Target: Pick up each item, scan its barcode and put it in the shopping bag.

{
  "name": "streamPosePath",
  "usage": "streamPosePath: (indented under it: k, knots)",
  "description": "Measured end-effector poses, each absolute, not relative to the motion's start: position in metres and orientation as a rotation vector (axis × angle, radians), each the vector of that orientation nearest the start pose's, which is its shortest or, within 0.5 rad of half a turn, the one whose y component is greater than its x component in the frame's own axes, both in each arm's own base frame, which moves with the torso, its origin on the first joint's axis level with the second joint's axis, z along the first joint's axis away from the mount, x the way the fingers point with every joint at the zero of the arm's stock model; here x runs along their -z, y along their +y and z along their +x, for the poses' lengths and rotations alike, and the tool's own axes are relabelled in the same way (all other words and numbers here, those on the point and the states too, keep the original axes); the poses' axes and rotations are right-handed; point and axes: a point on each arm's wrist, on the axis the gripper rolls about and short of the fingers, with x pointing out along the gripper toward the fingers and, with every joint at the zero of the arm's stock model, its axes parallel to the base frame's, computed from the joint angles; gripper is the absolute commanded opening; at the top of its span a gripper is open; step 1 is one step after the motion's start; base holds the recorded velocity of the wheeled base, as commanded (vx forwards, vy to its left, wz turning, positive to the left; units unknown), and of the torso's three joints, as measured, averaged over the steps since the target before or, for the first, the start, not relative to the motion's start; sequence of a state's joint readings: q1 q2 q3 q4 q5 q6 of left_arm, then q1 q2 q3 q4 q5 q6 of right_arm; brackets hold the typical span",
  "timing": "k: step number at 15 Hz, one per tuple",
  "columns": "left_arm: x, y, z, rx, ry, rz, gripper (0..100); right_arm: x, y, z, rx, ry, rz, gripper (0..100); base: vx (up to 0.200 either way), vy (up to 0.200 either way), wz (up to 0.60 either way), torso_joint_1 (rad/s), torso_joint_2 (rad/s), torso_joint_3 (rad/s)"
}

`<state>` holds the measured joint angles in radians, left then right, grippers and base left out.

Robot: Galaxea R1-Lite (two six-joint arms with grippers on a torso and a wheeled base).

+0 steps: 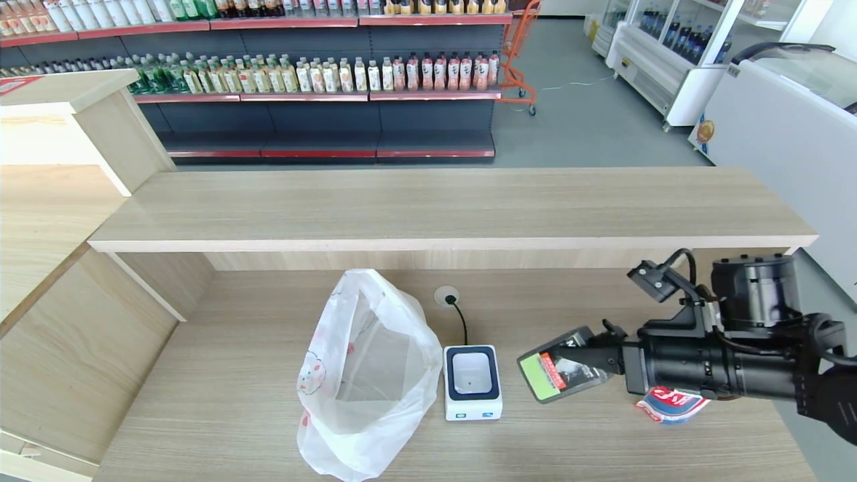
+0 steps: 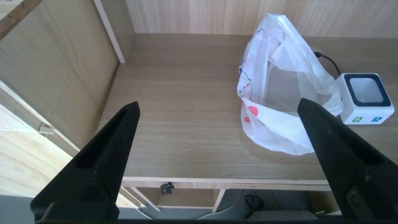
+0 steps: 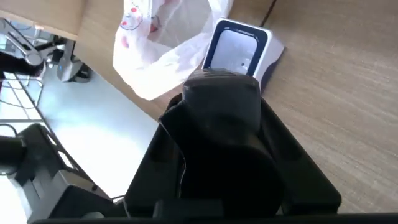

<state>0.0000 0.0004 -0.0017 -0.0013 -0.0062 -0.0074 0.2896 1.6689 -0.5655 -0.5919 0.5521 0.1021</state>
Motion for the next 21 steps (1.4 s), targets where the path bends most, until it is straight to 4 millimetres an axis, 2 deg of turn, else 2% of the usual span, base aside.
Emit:
streamPosePath:
  k: [4,7,13,21]
  knots:
    - [-0.076,0.0,-0.023,0.006,-0.003,-0.007,100,-0.102,0.134,0.271,-0.622,0.646,0.316,0,0.0,0.0,0.0,0.0,0.0,0.0]
    - [-0.076,0.0,-0.023,0.006,-0.003,-0.007,100,-0.086,0.159,0.276,-0.641,0.695,0.315,0,0.0,0.0,0.0,0.0,0.0,0.0]
    - [-0.076,0.0,-0.023,0.006,-0.003,-0.007,100,-0.06,0.172,0.284,-0.63,0.735,0.295,0,0.0,0.0,0.0,0.0,0.0,0.0]
    - [-0.076,0.0,-0.023,0.006,-0.003,-0.007,100,-0.05,0.188,0.304,-0.632,0.719,0.29,0,0.0,0.0,0.0,0.0,0.0,0.0]
